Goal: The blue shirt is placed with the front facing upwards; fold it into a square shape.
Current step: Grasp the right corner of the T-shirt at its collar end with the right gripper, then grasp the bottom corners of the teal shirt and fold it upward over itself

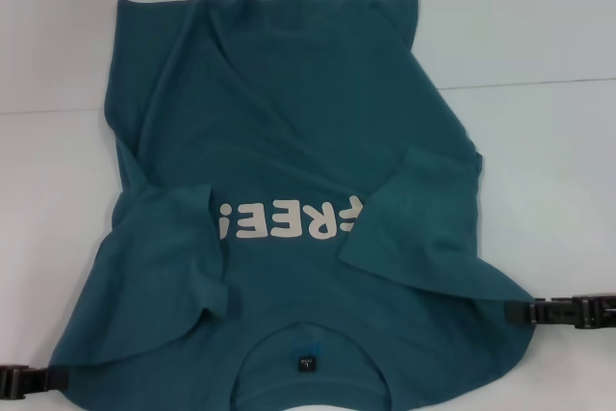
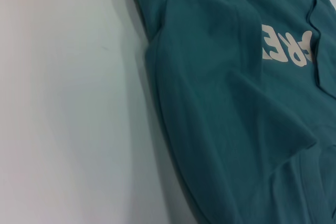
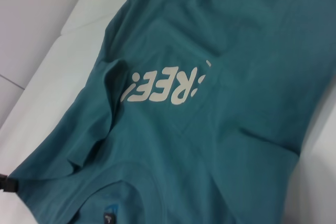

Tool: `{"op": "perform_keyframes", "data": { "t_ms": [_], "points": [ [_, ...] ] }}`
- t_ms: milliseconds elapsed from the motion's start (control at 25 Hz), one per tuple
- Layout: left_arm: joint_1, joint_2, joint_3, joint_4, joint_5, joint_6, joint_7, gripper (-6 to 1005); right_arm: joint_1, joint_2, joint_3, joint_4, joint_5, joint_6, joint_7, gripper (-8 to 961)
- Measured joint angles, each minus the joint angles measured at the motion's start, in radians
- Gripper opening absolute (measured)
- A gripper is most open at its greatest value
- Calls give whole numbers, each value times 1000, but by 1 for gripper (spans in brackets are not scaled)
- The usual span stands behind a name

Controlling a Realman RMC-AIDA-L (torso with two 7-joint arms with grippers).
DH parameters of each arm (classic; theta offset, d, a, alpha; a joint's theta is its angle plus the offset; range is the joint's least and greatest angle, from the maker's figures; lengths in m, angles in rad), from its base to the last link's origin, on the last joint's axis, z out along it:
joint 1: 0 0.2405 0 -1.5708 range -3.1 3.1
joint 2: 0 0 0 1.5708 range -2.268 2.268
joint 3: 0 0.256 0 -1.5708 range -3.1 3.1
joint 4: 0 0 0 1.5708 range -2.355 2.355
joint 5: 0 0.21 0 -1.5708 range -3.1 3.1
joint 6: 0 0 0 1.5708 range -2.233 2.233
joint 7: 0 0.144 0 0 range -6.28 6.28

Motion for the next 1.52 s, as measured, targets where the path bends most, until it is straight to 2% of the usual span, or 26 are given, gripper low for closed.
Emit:
{"op": "perform_keyframes", "data": {
  "t_ms": [80,480,720,920,1200,1520],
  "points": [
    [0,0,1,0,0,0,-1,27,1,8,3,-4,0,9,-7,818],
    [-1,-1,1,-3,0,0,-1,27,-1,7,9,5,1,24,-13,368],
    [-2,-2,1,-3,0,-1,-1,27,-3,10,9,5,1,24,-16,134],
    [-2,0,-2,-4,0,-1,0,27,-21,5,19,5,7,6,-31,35],
    [-2,9,-7,23,7,69,2,26,-69,-1,91,-5,7,-102,-107,35],
    [13,9,-36,41,9,127,-3,26,-147,-4,119,4,4,-123,-153,35]
  ]
}}
